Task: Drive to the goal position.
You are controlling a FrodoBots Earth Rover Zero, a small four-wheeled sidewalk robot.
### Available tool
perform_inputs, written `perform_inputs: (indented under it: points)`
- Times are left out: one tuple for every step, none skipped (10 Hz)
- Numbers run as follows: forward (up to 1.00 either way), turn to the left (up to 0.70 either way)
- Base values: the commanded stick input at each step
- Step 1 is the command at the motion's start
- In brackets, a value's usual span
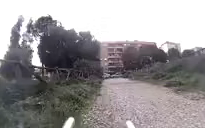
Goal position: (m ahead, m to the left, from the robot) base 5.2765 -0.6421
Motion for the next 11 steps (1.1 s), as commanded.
perform_inputs:
  points:
    - [0.70,0.00]
    - [0.70,0.00]
    - [0.70,0.00]
    - [0.70,0.00]
    - [0.70,0.00]
    - [0.70,0.00]
    - [0.70,0.00]
    - [0.70,0.00]
    - [0.70,0.00]
    - [0.70,0.00]
    - [0.70,0.00]
